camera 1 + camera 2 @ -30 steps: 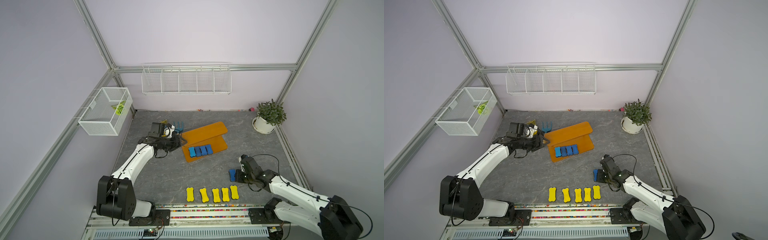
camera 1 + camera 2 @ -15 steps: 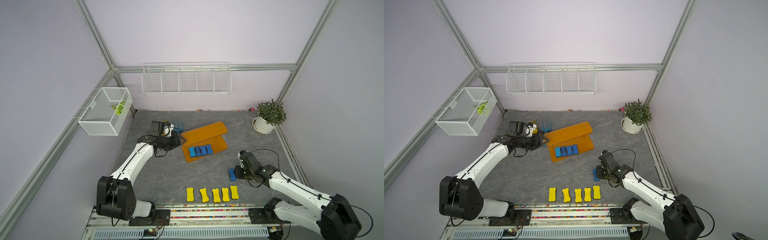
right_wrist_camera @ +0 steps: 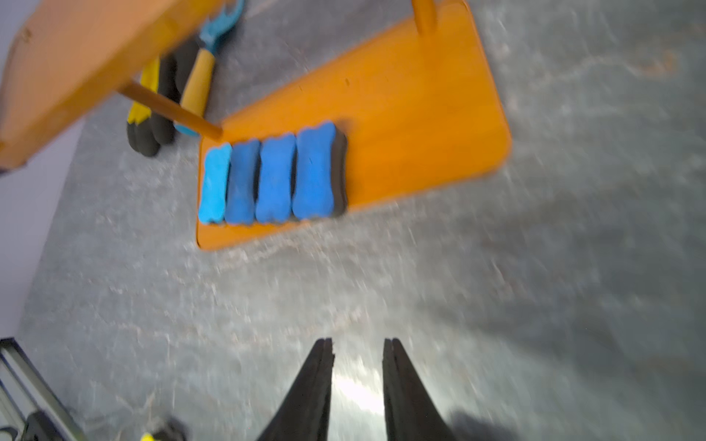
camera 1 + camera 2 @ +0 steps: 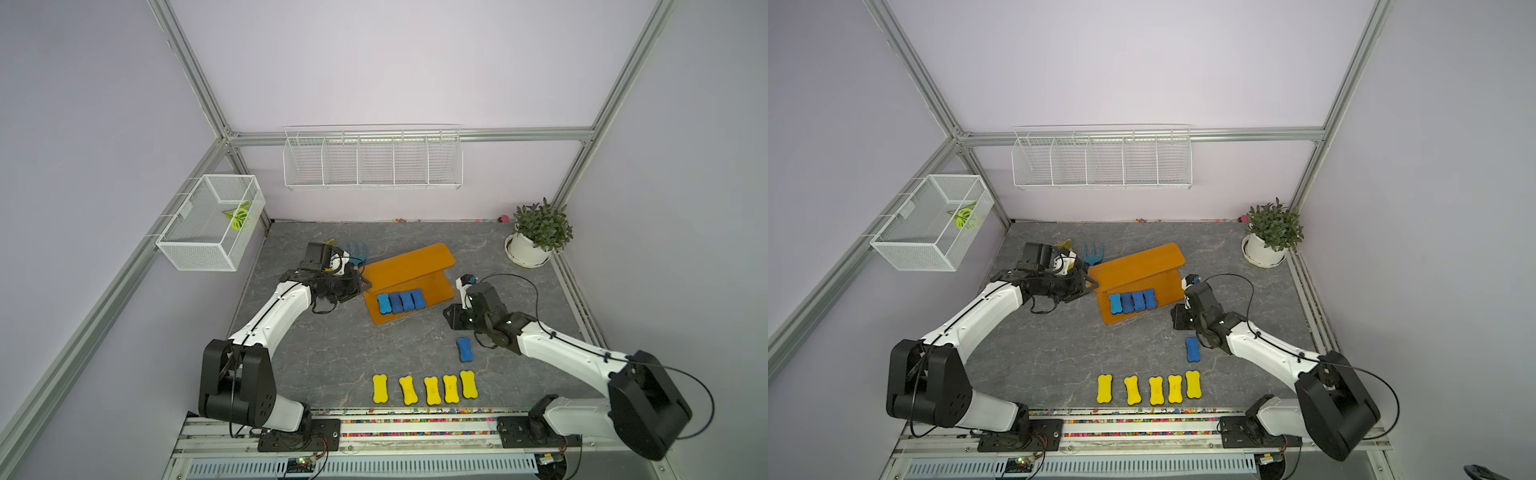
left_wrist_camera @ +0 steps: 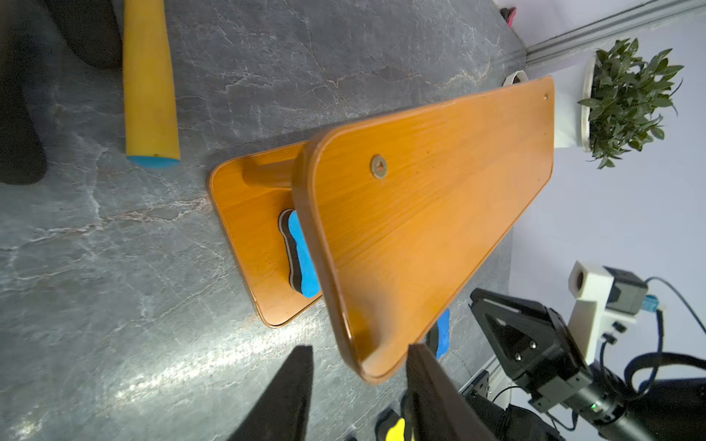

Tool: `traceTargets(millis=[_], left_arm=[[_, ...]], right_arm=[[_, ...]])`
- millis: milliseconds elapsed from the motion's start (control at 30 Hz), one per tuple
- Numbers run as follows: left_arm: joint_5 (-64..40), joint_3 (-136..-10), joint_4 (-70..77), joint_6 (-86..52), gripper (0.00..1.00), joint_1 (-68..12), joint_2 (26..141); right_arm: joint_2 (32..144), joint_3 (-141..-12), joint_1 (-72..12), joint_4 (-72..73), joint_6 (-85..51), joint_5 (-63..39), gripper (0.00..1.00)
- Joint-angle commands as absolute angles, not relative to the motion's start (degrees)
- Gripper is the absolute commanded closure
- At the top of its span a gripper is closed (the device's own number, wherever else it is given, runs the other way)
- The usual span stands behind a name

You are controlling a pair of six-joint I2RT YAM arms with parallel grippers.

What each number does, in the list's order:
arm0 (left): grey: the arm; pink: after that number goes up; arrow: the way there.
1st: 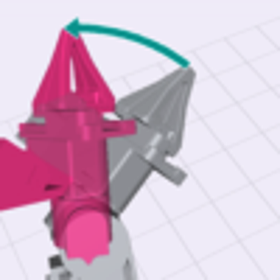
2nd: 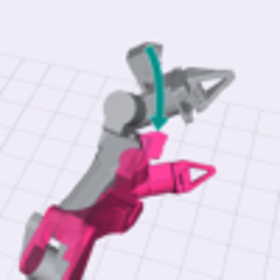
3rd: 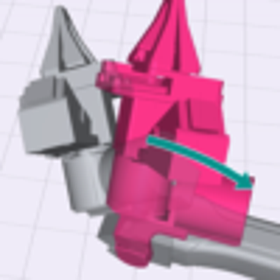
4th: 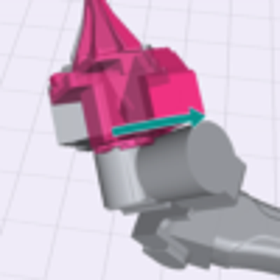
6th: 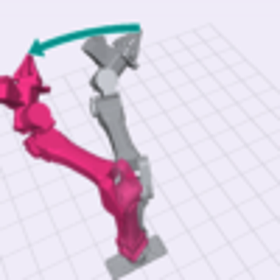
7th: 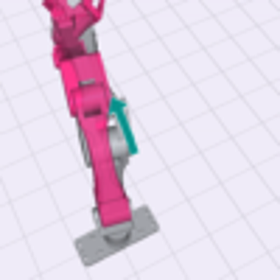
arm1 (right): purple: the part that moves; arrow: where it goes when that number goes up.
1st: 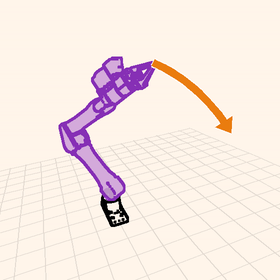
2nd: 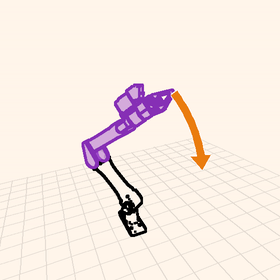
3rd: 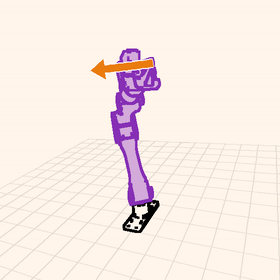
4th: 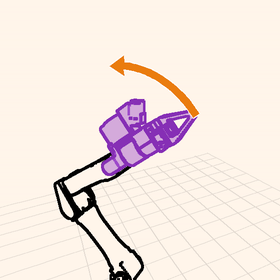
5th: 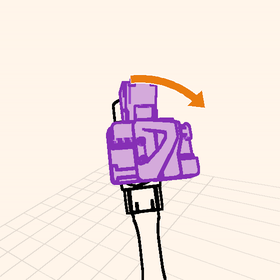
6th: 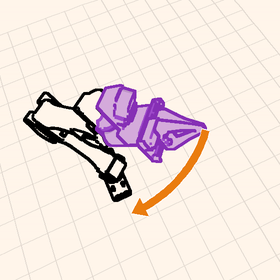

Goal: Remove the whiteboard erasers from the shelf
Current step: Place the whiteboard eraser at the center of the board, then pick up the whiteboard eraser from the shelf.

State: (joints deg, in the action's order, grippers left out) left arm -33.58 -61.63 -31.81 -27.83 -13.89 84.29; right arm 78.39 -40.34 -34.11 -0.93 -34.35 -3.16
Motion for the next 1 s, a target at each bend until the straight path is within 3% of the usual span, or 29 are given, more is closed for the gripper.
traceTargets(millis=[0, 433, 967], left_arm=[[-34.28, -62.89, -31.64, -26.99, 0.6, -13.91, 84.93], [-34.37, -63.02, -31.86, -26.47, 0.8, -13.84, 86.13], [-34.17, -62.78, -31.82, -26.63, 0.83, -13.83, 86.02]], right_arm=[[84.3, -43.91, -34.19, 8.34, -32.37, -4.49, 0.7], [97.73, -48.91, -33.31, 18.93, -31.12, -4.92, 0.71], [99.82, -43.49, -33.38, 29.32, -33.17, -4.04, 0.66]])
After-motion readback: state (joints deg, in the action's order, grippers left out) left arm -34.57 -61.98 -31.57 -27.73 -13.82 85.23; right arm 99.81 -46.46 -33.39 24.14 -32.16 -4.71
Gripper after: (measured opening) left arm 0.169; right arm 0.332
